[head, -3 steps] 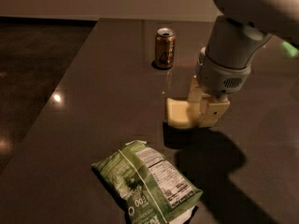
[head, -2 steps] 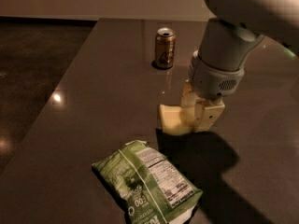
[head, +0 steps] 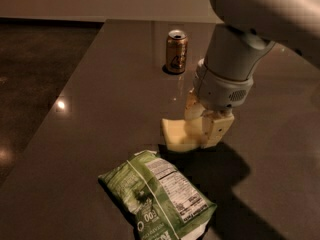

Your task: Move sponge near green jalapeno chip bag

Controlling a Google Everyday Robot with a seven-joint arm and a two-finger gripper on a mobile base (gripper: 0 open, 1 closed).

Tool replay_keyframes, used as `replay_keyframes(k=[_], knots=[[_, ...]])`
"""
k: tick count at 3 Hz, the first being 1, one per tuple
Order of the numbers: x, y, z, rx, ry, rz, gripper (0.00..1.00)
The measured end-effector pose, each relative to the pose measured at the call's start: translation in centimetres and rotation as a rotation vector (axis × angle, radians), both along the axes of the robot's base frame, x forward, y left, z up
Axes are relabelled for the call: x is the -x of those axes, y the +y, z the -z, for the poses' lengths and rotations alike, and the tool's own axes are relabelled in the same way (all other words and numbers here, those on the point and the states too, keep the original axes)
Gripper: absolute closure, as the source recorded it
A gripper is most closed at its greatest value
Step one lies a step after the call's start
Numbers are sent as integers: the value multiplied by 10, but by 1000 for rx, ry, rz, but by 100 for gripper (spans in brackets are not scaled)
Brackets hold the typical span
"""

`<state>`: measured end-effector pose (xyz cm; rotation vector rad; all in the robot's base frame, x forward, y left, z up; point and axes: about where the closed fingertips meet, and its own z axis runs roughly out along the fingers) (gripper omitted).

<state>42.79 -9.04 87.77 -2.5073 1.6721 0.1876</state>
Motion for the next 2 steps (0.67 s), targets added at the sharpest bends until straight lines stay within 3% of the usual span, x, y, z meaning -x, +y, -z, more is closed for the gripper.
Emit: replay_keyframes(k=[1, 2], knots=[[-2, 1, 0, -4, -8, 0, 5], [-2, 2, 0, -6, -13, 1, 0]])
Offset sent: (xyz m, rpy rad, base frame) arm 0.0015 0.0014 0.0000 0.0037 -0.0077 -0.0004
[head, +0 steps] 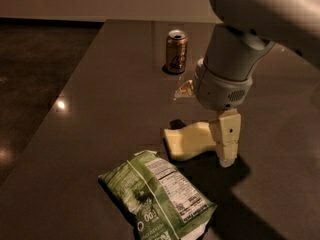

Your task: Move sponge near green jalapeno chip bag

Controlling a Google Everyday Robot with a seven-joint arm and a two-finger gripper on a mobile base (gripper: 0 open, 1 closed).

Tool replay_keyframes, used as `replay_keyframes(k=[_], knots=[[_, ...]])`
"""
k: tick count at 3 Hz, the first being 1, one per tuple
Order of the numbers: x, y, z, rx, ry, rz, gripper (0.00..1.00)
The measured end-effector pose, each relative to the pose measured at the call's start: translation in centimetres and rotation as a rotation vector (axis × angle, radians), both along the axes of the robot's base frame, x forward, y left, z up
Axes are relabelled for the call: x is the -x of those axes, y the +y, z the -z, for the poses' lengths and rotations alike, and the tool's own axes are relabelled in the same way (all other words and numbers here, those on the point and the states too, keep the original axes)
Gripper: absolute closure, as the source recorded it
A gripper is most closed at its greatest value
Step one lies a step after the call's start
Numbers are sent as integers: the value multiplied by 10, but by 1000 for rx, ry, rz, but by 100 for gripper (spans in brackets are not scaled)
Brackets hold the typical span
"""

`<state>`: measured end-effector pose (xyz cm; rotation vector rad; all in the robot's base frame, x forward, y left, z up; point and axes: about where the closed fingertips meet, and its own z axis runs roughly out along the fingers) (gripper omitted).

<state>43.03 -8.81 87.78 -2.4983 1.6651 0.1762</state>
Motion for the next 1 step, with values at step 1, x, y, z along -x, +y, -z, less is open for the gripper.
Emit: replay_keyframes(k=[1], knots=[[0, 0, 0, 0, 0, 0, 0]])
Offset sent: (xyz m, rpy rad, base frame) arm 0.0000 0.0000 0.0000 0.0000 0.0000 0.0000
